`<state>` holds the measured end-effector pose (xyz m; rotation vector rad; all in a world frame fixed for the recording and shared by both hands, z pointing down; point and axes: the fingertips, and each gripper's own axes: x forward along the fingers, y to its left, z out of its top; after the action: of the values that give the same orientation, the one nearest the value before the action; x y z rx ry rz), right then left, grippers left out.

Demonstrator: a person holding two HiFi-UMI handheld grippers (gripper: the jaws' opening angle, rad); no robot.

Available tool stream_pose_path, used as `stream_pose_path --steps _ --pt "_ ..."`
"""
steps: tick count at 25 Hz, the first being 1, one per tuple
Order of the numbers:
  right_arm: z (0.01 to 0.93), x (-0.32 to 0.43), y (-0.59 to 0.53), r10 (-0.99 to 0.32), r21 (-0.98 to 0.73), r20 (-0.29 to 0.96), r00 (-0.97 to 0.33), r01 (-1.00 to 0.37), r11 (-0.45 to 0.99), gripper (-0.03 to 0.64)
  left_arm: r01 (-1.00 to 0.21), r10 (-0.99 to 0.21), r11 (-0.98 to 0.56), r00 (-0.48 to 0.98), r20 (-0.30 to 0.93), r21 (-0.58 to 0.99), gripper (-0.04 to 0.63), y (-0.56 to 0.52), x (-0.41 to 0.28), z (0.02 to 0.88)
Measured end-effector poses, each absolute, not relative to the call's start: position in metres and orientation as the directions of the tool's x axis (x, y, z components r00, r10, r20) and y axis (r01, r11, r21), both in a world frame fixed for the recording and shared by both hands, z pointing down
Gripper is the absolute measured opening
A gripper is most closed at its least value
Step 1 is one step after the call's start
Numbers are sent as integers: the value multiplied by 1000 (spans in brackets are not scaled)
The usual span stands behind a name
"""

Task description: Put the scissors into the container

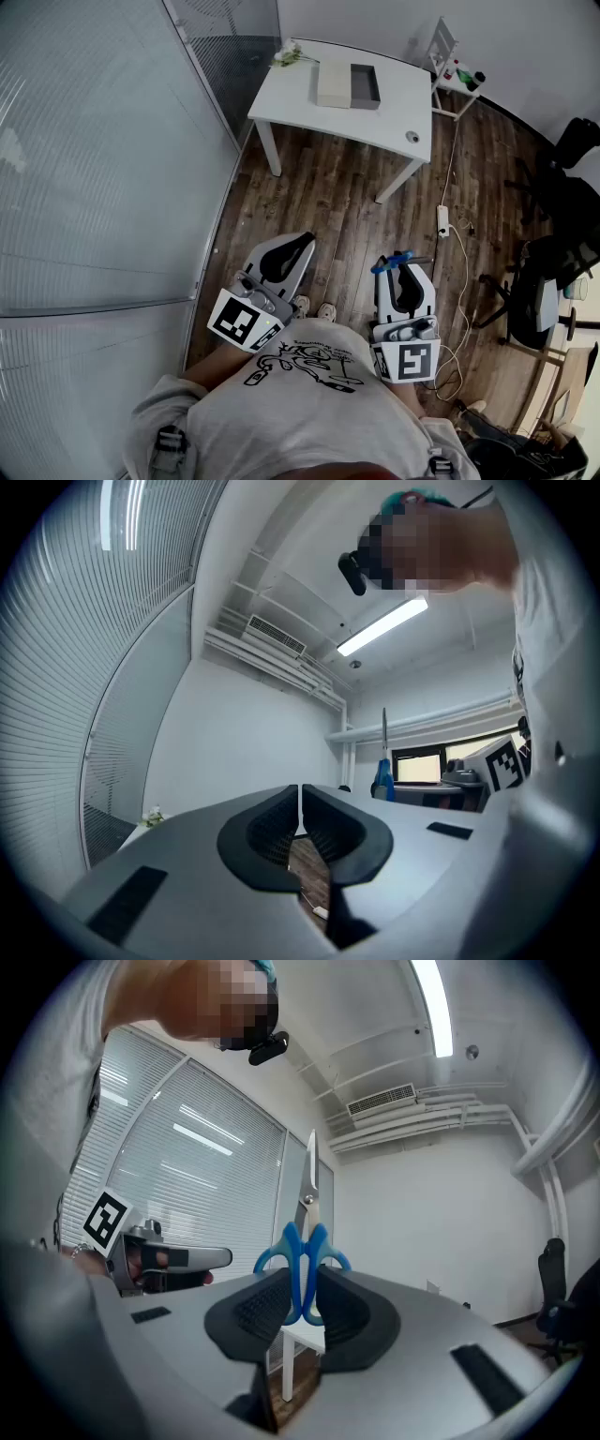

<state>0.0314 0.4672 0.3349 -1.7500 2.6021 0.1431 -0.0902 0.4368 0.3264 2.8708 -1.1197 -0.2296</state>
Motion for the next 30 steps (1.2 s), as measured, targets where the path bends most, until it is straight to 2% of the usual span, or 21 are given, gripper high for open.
stream_pose_path --steps 14,30 --pt "336 -3 450 -939 101 -57 -340 -937 333 92 -640 -651 -759 750 -118 119 29 421 -128 332" --pt "341 13 394 -938 88 -52 -342 -937 337 91 -623 -634 -773 766 -112 119 29 364 -104 336"
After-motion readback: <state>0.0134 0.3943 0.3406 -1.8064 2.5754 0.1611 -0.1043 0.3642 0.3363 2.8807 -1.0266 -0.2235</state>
